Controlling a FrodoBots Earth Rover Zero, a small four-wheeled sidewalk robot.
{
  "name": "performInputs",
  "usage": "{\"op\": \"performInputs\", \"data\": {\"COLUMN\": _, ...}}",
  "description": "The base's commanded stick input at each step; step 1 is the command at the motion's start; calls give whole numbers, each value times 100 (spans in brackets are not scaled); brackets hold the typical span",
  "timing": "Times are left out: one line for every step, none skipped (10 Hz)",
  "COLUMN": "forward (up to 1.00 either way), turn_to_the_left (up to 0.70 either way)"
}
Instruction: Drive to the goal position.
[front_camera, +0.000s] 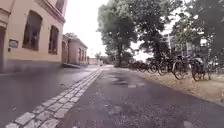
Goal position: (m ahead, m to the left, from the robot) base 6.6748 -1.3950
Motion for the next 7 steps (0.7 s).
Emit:
{"op": "performInputs", "data": {"forward": 70, "turn_to_the_left": 0}}
{"op": "performInputs", "data": {"forward": 70, "turn_to_the_left": 0}}
{"op": "performInputs", "data": {"forward": 70, "turn_to_the_left": 0}}
{"op": "performInputs", "data": {"forward": 70, "turn_to_the_left": 0}}
{"op": "performInputs", "data": {"forward": 70, "turn_to_the_left": 0}}
{"op": "performInputs", "data": {"forward": 70, "turn_to_the_left": 0}}
{"op": "performInputs", "data": {"forward": 70, "turn_to_the_left": 0}}
